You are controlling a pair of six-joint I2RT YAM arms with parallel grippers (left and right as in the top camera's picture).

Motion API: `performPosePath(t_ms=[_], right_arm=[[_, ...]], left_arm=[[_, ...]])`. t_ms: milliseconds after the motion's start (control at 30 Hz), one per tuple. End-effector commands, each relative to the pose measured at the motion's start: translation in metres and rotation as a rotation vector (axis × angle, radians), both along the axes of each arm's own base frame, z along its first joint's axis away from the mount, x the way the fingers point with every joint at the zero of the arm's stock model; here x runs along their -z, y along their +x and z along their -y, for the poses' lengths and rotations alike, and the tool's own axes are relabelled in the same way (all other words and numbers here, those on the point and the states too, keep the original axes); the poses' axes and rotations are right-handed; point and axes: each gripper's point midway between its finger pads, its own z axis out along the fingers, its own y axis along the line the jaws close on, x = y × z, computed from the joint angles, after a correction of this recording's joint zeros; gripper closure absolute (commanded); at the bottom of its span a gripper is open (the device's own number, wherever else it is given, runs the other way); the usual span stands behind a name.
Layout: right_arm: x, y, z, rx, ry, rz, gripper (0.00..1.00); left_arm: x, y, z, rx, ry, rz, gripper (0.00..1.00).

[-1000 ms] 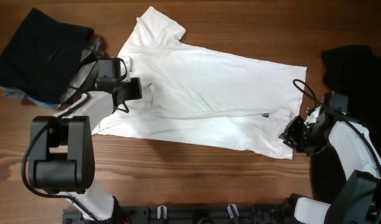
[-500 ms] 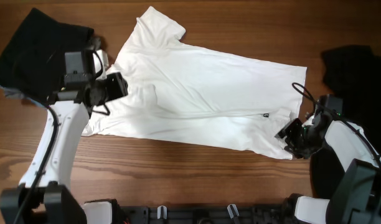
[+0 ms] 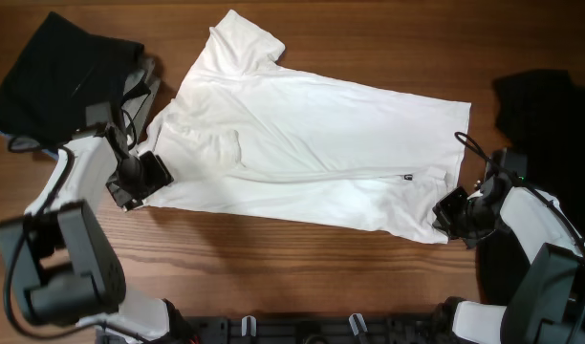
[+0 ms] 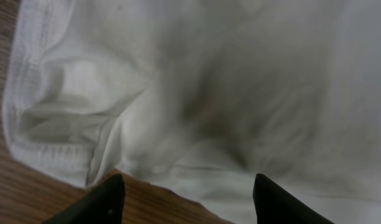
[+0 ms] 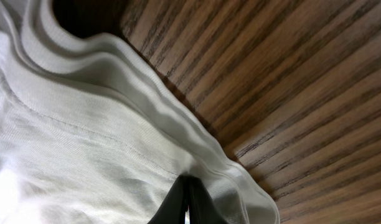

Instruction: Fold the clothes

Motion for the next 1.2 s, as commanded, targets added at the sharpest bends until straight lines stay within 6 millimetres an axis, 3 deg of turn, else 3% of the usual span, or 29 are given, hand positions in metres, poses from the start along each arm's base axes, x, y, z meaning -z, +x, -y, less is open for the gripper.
performPosePath(t_ms=[0,33,67,100,367,500,533,600,633,733,800,867,967,1000,1067,1167], right_arm=[[0.019,-0.034,0.011,0.020,-0.071,-0.145,0.96],[0.017,-0.034,0.011,0.022,-0.070,-0.150,0.96],[0.015,-0.034,0.012,0.027,-0.069,-0.155,0.96],[0.013,-0.034,0.014,0.032,-0.071,-0.159,0.96],[-0.004,-0.038,0.037,0.091,-0.076,-0.199,0.96],[-0.006,-0.035,0.046,0.083,-0.121,-0.195,0.96],[-0.007,-0.033,0.048,0.074,-0.123,-0.186,0.92],[-0.012,-0.028,0.050,0.069,-0.126,-0.177,0.68],[-0.015,-0.026,0.051,0.066,-0.128,-0.173,0.59],[-0.040,-0.009,0.059,0.050,-0.147,-0.126,0.52],[-0.061,0.006,0.064,0.031,-0.164,-0.064,0.51],[-0.085,0.023,0.067,0.010,-0.175,0.025,0.50],[-0.127,0.053,0.063,-0.035,-0.163,0.218,0.48],[-0.150,0.069,0.057,-0.082,-0.145,0.343,0.46],[-0.176,0.086,0.046,-0.159,-0.117,0.494,0.44],[-0.196,0.099,0.036,-0.202,-0.090,0.618,0.41]], left_arm=[[0.034,-0.019,0.000,-0.025,-0.016,-0.107,0.42],[0.040,-0.022,0.001,-0.025,-0.021,-0.129,0.59],[0.045,-0.026,0.002,-0.026,-0.026,-0.150,0.84],[0.047,-0.029,0.002,-0.029,-0.030,-0.168,0.96],[0.029,-0.072,-0.033,-0.160,-0.012,-0.286,0.96],[0.017,-0.080,-0.032,-0.198,-0.052,-0.287,0.93],[0.015,-0.078,-0.029,-0.200,-0.067,-0.277,0.86],[0.012,-0.074,-0.023,-0.193,-0.095,-0.253,0.66],[0.010,-0.072,-0.020,-0.192,-0.105,-0.244,0.62],[0.001,-0.071,-0.011,-0.163,-0.146,-0.233,0.57],[-0.011,-0.068,-0.012,-0.157,-0.148,-0.228,0.59],[-0.029,-0.058,-0.009,-0.109,-0.173,-0.184,0.70],[-0.069,-0.033,-0.009,-0.056,-0.140,-0.090,0.71],[-0.093,-0.012,-0.001,0.023,-0.133,-0.001,0.66],[-0.123,0.022,0.018,0.161,-0.147,0.151,0.61],[-0.156,0.081,0.058,0.376,-0.147,0.402,0.49]])
